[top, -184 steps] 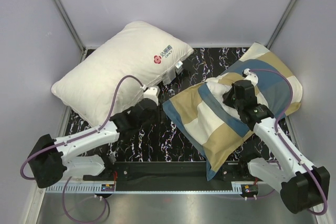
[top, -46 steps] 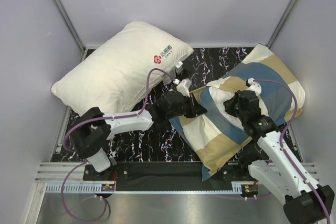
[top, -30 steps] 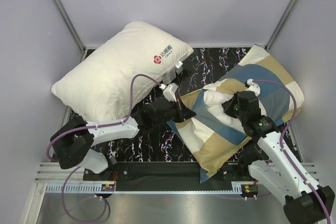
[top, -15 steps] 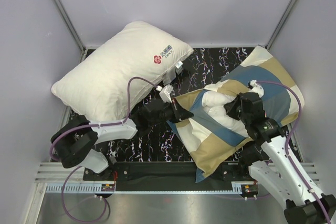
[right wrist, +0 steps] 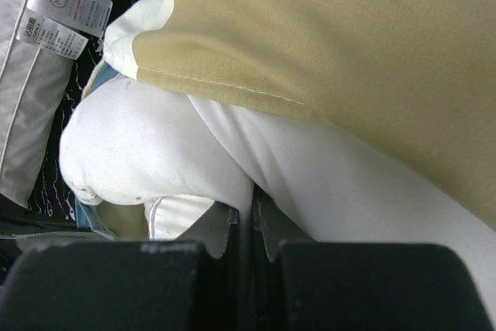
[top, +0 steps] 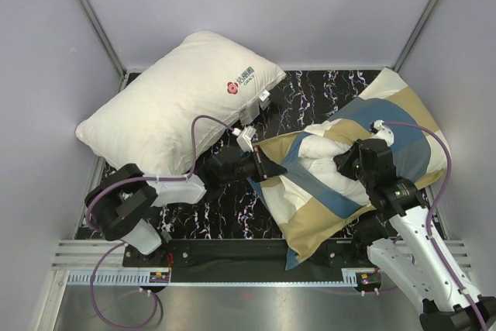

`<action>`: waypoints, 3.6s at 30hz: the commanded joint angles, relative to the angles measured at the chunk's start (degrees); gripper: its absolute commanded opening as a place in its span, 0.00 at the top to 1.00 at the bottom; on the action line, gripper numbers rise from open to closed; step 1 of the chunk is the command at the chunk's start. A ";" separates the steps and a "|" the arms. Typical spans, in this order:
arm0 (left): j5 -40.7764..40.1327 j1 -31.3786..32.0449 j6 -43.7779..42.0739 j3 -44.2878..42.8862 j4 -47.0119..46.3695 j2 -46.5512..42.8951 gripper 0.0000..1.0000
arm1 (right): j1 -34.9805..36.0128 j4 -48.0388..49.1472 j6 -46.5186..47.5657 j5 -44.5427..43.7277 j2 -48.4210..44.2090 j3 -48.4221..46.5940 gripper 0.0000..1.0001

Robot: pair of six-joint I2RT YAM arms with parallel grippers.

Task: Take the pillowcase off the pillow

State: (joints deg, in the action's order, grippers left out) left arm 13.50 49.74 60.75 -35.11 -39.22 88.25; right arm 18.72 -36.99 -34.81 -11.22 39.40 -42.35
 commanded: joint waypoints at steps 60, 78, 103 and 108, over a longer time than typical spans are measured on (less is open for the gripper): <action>-9.63 -15.11 -5.99 -0.66 11.18 14.49 1.00 | -1.93 -15.92 3.52 -13.92 -9.96 -17.94 1.00; -26.69 9.05 -14.96 -10.50 38.43 -19.33 0.19 | -1.85 15.10 2.11 2.69 11.39 -4.33 1.00; -6.12 13.99 -1.08 -6.20 0.91 1.31 1.00 | -1.58 20.03 1.05 6.12 13.07 1.74 1.00; -6.73 9.25 0.42 -1.64 0.55 -2.54 1.00 | -1.41 16.35 4.83 8.14 12.64 -1.07 1.00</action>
State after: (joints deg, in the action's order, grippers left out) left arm 5.78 62.02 59.13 -39.11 -31.44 88.79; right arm 17.47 -17.30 -33.58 -4.21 52.49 -41.41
